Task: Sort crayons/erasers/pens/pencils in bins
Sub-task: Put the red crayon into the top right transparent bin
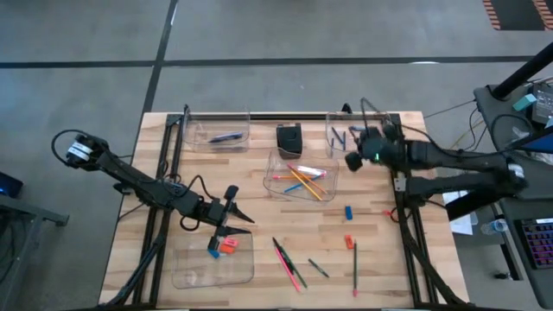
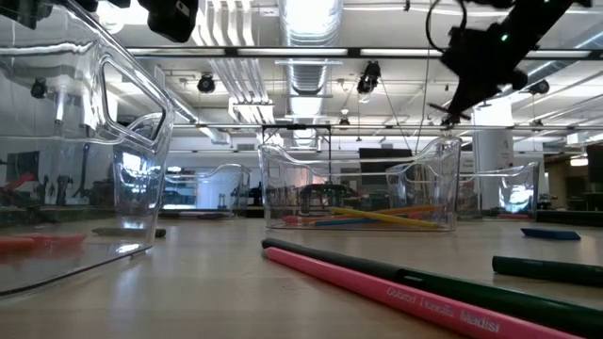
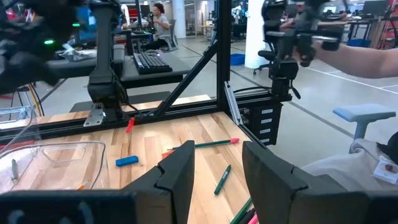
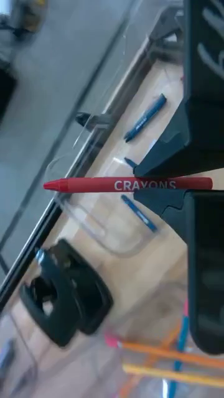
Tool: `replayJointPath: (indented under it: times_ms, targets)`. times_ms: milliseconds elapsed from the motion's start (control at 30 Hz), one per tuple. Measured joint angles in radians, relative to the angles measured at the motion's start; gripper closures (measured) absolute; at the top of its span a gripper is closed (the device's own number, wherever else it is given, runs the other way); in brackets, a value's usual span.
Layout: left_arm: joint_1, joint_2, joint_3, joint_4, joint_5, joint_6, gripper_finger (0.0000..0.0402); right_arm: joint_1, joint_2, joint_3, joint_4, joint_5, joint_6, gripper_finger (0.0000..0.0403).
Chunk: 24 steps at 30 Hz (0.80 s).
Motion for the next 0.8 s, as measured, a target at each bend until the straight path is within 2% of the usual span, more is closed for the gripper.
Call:
replayJointPath:
  times_ms: [167, 333, 467, 800]
  targets:
    - [0.0, 0.0, 0.0, 0.0, 0.0, 0.0, 0.0282, -0.33, 0.021, -0.054, 0.18, -0.245, -0.142, 0.0391]
    - [0.0, 0.0, 0.0, -0.001, 0.0, 0.0, 0.0282, -0.55, 0.089, -0.085, 0.244, -0.416, -0.195, 0.0391]
    - [0.0, 0.0, 0.0, -0.002, 0.0, 0.0, 0.0282, -0.612, 0.143, -0.101, 0.244, -0.451, -0.217, 0.0391]
    - [0.0, 0.0, 0.0, -0.009, 0.0, 0.0, 0.0282, -0.616, 0.209, -0.103, 0.26, -0.459, -0.241, 0.0389]
